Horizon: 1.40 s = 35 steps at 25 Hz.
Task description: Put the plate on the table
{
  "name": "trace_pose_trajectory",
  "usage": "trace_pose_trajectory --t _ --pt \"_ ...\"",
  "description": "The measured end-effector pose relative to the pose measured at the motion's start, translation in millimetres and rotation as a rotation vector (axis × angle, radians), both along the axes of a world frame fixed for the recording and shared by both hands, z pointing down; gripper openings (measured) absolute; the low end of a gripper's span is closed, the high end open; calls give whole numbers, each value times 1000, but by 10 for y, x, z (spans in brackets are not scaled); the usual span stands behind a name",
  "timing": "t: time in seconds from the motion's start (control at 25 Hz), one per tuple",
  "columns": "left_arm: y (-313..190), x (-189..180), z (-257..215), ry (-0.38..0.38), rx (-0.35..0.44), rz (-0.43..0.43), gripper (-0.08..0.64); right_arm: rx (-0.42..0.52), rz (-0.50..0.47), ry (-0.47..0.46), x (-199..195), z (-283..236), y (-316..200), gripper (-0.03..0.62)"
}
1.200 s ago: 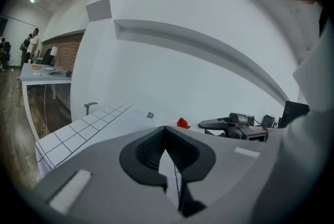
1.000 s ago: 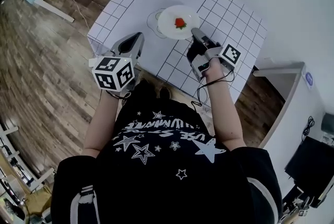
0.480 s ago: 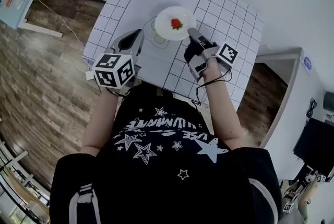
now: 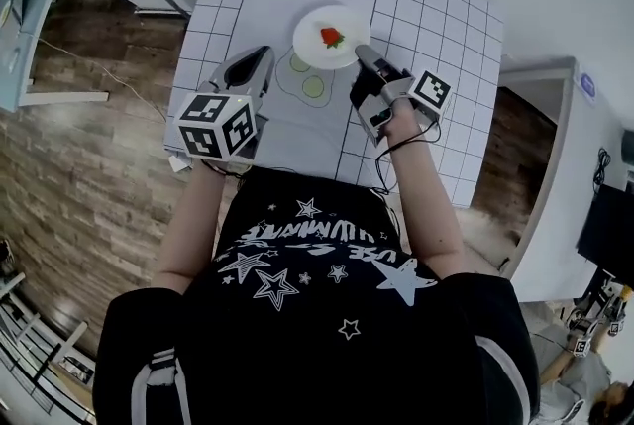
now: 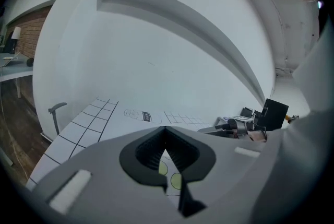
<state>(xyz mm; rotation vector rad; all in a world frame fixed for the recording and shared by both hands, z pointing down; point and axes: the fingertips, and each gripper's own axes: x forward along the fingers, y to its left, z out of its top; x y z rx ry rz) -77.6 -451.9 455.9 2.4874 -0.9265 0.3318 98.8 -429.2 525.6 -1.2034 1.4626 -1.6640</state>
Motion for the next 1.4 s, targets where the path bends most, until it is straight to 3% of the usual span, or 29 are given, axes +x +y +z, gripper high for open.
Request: trace_pose_trajectory --t 0.68,0.92,1.28,1.4 --pt "-238 -79 317 8 -43 102 9 -58 95 27 -62 426 -174 31" --pt "-212 -102 336 1 -39 109 9 -103 114 99 27 542 -206 29" --pt "-117 -207 320 -8 -38 77 9 -139 48 244 12 509 -217 34" --pt "-70 -235 308 -6 -32 60 9 -158 12 299 -1 516 -174 76"
